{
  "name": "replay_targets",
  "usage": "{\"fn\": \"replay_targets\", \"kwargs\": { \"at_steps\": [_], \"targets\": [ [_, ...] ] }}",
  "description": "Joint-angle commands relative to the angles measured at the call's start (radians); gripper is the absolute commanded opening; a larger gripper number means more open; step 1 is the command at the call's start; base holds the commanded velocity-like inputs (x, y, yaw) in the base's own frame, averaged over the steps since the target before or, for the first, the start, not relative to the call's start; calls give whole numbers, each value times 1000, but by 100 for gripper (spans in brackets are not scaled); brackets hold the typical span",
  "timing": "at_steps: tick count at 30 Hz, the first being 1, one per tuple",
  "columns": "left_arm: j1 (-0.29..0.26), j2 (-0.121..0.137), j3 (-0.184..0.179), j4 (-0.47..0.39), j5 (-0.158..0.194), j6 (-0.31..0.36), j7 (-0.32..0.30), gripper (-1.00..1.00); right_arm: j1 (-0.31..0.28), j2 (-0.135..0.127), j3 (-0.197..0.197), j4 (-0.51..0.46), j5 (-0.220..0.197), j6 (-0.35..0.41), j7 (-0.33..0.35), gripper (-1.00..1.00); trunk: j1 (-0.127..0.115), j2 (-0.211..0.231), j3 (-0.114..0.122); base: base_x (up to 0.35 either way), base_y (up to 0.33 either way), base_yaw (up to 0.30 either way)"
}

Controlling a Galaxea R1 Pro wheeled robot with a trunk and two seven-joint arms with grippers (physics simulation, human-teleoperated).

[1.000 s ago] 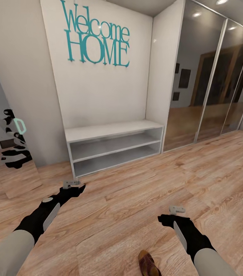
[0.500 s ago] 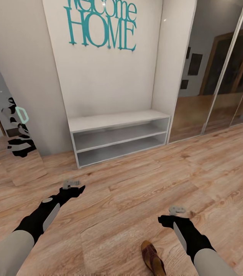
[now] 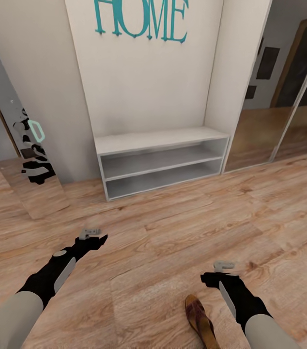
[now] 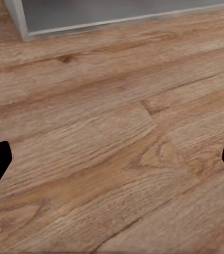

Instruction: Pick up the two gym shoes and the two sandals from the corridor floor and place them onto the hallstand (shoe rack) in the corridor, making sure they are on the rack and not on the floor. Arrange them so the two gym shoes are next to each other and the two sandals are next to each other.

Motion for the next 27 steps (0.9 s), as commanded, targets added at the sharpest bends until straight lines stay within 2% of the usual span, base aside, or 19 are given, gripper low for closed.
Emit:
{"fn": "replay_targets", "kwargs": {
  "at_steps": [1,8,17,27],
  "targets": [
    [-1,1,-4,-1,10,6,0,100,0,1,-3,-2,10,6,2,100,0,0,-3,0,0,144],
    [-1,1,-5,0,11,4,0,100,0,1,-3,-3,10,6,2,100,0,0,-10,0,0,90],
    [-1,0,-5,-1,11,4,0,100,0,1,-3,-4,10,6,1,100,0,0,-10,38,-112,4],
    [0,0,-5,-1,11,3,0,100,0,1,-3,-4,10,6,1,100,0,0,-10,-5,-29,0]
  ]
}}
